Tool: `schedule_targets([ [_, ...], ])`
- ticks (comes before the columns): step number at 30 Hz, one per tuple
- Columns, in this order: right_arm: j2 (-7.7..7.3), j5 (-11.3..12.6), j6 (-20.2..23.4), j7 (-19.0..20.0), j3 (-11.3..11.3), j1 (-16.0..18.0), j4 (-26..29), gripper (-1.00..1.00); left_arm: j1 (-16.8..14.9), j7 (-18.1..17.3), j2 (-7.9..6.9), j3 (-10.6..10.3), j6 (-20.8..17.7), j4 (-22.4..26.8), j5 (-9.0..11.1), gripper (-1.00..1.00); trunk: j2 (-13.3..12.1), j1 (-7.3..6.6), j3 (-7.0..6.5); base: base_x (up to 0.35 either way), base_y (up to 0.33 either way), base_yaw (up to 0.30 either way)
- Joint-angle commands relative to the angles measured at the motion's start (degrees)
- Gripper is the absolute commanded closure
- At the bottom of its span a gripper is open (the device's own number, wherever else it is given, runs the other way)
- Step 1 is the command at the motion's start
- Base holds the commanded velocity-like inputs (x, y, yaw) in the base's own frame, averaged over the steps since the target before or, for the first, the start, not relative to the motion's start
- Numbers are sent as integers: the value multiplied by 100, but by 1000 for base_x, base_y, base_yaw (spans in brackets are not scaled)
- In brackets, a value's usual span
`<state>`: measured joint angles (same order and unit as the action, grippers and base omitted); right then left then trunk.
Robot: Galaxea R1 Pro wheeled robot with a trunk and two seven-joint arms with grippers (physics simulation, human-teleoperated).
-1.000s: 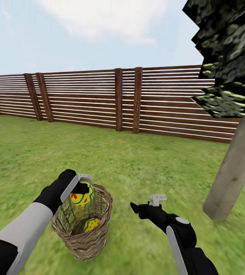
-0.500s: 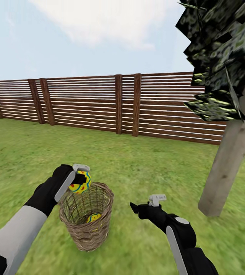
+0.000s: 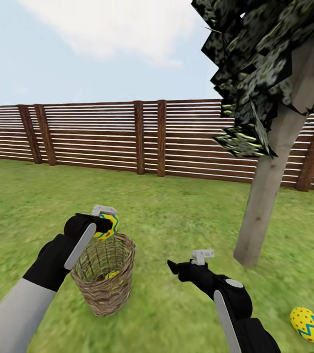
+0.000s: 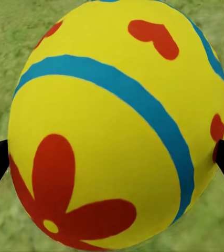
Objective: Take the three Easter eggs out of the wicker basket on the lawn in the garden, then place them on the lawn next to a single tree (choose any tree) so that all three eggs are next to the same tree and none are left in the basket.
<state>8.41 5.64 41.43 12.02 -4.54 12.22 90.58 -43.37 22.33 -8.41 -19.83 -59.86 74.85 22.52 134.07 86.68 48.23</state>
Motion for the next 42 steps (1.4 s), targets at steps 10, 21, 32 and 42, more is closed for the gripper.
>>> schedule_targets([
  [10,-6,51,33,-23,14,5,-3,-100,122,390,39,-38,-14,348,71,100,-400,-221,-241,-4,0,-223],
  [21,-6,59,32,-19,300,9,-5,-100,118,380,75,-31,-14,145,118,100,-841,-463,-512,0,0,-223],
  [32,-6,60,37,-21,447,9,-5,-100,102,319,429,-26,-14,-958,259,100,-1282,-705,-783,0,0,-223],
  [42,-6,51,38,-20,537,9,3,-100,30,316,827,-37,-14,-2494,1035,100,-1683,-924,-1029,0,0,-223],
])
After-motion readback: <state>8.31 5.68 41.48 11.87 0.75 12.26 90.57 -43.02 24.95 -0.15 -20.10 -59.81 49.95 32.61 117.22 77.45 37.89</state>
